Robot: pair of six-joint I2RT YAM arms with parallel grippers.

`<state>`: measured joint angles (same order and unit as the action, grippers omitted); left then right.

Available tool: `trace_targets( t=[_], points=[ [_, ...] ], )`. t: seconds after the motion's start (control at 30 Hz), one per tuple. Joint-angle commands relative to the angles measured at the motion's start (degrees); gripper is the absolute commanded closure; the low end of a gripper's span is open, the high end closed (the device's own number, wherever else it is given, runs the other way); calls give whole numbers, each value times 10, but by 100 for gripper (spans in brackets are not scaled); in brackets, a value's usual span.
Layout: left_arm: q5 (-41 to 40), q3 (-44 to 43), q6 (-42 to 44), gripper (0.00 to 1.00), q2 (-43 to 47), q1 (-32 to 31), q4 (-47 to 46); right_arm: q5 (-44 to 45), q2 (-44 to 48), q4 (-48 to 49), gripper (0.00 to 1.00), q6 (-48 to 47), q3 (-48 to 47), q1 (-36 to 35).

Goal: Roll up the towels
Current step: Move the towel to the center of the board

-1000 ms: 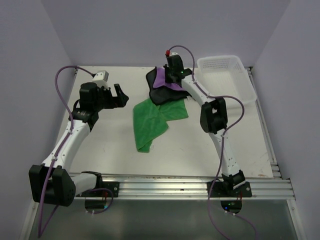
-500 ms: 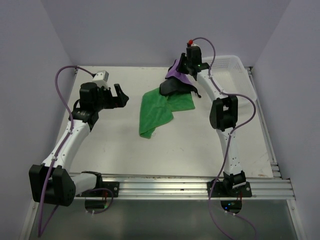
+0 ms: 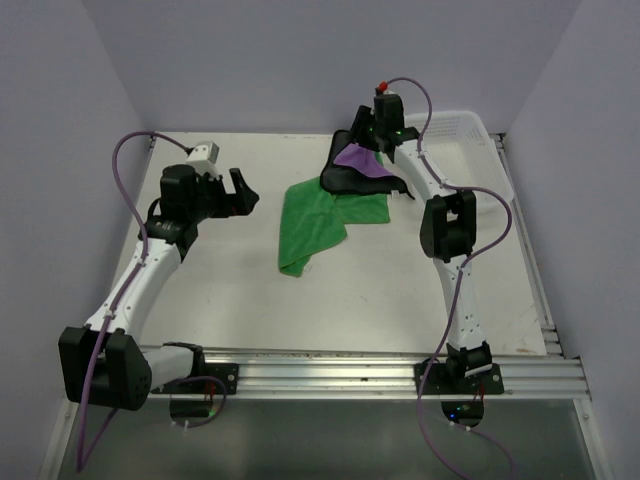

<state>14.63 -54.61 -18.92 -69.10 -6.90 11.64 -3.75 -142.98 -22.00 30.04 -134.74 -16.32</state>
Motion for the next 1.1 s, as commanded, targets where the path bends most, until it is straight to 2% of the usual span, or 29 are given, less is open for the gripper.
trace_targets(
  t=[0.0,0.07,0.2,0.33,0.5,0.57,0.6,0.7,0.73,0.83,0.87,0.9,0.93,1.03,1.07],
  points=[
    [14,-12,-4,0,-2,-3,-19,51,29,-25,40,-23,15,5],
    [20,-11,-6,0,-4,-3,-21,84,43,-27,39,-38,40,5],
    [28,-12,-8,0,-9,-3,-21,89,87,-17,38,-85,139,4],
    [28,-12,-8,0,-8,-3,-22,64,151,55,36,-123,255,2],
    [29,-8,-9,0,-11,-3,-26,73,136,56,35,-155,271,-2],
    [37,-5,-11,0,-16,-3,-29,78,120,54,39,-155,265,-2],
    [43,-4,-9,0,-22,-4,-32,81,118,54,52,-151,260,-2],
    [20,-13,6,5,-46,-24,-12,82,116,56,69,-147,264,-3],
    [-18,-19,12,6,-57,-36,-3,78,118,59,78,-147,266,-2],
    [-108,-37,15,13,-110,-113,19,71,125,64,87,-146,275,-3],
    [-141,-44,13,14,-144,-157,29,63,125,61,87,-147,273,-3],
    [-187,-49,-2,14,-165,-176,36,59,125,57,84,-149,273,-2],
    [-199,-53,-14,14,-184,-189,41,58,125,55,82,-150,272,-3],
    [-211,-44,-39,16,-235,-207,21,48,134,50,68,-150,279,-2],
    [-215,-38,-42,16,-244,-211,14,40,138,49,59,-151,284,-2]
  ],
)
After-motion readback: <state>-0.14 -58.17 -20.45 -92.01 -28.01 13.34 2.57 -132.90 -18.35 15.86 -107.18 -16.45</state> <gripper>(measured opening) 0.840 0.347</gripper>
